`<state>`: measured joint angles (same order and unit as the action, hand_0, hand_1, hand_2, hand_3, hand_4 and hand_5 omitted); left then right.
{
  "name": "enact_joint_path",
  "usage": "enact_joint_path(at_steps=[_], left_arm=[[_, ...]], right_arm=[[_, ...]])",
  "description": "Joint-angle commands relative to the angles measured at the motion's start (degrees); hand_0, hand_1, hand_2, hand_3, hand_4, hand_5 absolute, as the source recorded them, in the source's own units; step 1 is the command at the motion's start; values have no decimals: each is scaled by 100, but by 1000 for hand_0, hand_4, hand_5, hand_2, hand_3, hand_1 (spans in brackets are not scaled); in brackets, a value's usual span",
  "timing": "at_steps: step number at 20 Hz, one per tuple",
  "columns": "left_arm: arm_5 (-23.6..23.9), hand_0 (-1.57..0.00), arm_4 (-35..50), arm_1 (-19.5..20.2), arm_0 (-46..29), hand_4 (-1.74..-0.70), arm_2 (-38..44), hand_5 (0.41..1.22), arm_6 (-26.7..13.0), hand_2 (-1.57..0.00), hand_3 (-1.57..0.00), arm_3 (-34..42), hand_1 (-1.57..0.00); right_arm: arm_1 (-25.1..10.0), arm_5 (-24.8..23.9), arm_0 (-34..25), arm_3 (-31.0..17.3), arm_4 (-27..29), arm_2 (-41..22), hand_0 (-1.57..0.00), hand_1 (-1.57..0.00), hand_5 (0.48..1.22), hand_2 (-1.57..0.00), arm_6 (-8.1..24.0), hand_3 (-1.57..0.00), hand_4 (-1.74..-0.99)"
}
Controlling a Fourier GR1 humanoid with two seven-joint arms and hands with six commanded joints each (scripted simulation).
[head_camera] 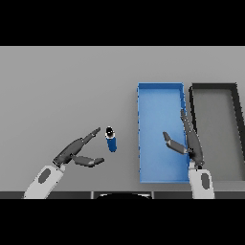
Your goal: Pick up the blue pipe and place it into the blue bin.
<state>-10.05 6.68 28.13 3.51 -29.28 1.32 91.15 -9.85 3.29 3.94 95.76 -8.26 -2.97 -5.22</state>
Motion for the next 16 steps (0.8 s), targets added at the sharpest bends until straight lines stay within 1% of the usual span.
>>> enact_joint_path(at_steps=[1, 2, 3, 5, 6, 8, 9, 11, 12, 13, 14, 15, 16], left_arm=[[25, 1, -34, -104, 58, -1147, -35, 452, 42, 1, 1, -43, 1], [49, 1, -68, -217, 163, -1151, -60, 456, 72, 1, 1, -116, 1], [92, 1, -164, -318, 188, -1154, -116, 459, 158, 1, 1, -205, 1], [177, 1, -230, -646, 324, -1152, -195, 460, 142, 1, 1, -448, 1], [212, 1, -249, -807, 472, -1150, -193, 460, 82, 1, 1, -627, 1], [217, 1, -299, -1005, 617, -1134, -205, 459, 206, 1, 1, -929, 1], [214, 1, -374, -1061, 620, -1120, -244, 456, 369, 1, 1, -1068, 1], [366, 1, -596, -1163, 807, -1076, -290, 435, 188, 1, 1, -1269, 1], [428, 1, -669, -1234, 863, -1062, -322, 425, 165, 1, 1, -1305, 1], [423, 1, -689, -1263, 856, -1051, -342, 418, 231, 1, 1, -1365, 1], [387, 1, -645, -1398, 873, -1062, -370, 420, 235, 1, 1, -1471, 1], [363, 1, -590, -1488, 923, -1078, -341, 428, 307, 1, 1, -1566, 1], [344, 1, -570, -1518, 934, -1090, -333, 441, 390, 1, 1, -1607, 1]], right_arm=[[-18, 36, 15, 41, 57, 22, 1, 1, 627, 1, -16, 1, -1218], [13, 26, -13, 4, 42, 3, 1, 1, 626, 1, 56, 1, -1217], [3, 18, -11, -9, 58, 34, 1, 1, 624, 1, 17, 1, -1214], [-3, 4, 110, 76, -20, -11, 1, 1, 620, 1, -2, 1, -1201], [-39, 35, 121, 130, 66, 45, 1, 1, 621, 1, 16, 1, -1202], [17, 24, 160, 51, 9, -5, 1, 1, 631, 1, -8, 1, -1210], [13, 6, 105, 39, 6, 10, 1, 1, 634, 1, -20, 1, -1211], [-13, 15, 146, 78, 80, 73, 1, 1, 639, 1, -82, 1, -1220], [-37, 37, 135, 31, 87, 85, 1, 1, 642, 1, -88, 1, -1222], [-23, 23, 108, 27, 50, 58, 1, 1, 645, 1, -96, 1, -1221], [-4, -1, 154, 29, -14, 22, 1, 1, 645, 1, -109, 1, -1214], [-57, 8, 179, 14, -41, 40, 1, 1, 646, 1, -119, 1, -1207], [-69, -11, 190, 72, -58, 39, 1, 1, 649, 1, -161, 1, -1205]])
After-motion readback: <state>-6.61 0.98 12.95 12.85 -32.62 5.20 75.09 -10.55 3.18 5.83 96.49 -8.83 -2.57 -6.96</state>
